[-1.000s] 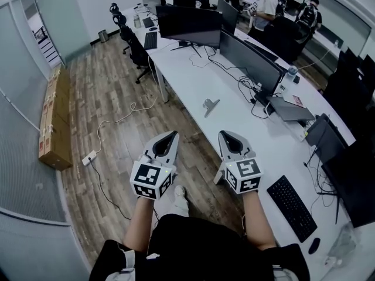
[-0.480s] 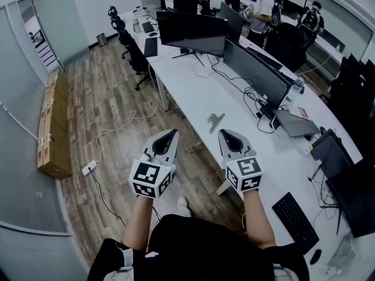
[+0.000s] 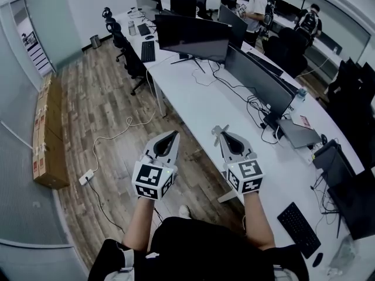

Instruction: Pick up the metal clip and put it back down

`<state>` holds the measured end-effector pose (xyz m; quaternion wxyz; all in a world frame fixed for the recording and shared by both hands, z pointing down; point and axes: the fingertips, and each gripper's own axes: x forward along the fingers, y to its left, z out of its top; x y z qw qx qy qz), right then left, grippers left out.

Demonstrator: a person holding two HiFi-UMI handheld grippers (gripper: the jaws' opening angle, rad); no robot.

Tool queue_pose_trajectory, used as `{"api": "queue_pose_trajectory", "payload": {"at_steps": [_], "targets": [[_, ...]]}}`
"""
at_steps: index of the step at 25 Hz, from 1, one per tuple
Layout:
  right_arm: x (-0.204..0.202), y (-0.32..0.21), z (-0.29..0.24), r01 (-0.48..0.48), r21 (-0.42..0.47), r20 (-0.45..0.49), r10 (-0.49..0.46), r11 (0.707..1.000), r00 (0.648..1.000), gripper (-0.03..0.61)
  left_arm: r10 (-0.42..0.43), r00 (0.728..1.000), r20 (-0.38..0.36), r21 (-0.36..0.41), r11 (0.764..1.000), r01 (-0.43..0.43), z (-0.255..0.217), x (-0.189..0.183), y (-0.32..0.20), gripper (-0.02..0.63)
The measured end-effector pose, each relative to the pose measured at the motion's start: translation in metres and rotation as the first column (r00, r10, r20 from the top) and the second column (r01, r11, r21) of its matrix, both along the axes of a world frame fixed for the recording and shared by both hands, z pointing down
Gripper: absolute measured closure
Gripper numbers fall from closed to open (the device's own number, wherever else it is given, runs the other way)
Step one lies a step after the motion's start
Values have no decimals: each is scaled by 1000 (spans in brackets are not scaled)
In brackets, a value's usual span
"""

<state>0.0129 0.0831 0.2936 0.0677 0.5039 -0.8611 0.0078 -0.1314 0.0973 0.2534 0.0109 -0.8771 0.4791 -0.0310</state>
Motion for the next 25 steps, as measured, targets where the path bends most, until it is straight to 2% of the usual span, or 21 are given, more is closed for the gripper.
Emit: {"api": "queue_pose_trajectory", "payload": {"at_steps": [13,25], "targets": [[-53,-67,15,-10,-14,-45,9,1000,999,553,10,1000,-25,-35,999,-11,21,-51,-74,603],[-50,-97,41,-42,-71,-71,37,997,997,552,36,999,-21,-102,994,-38,51,-52,-112,603]]}}
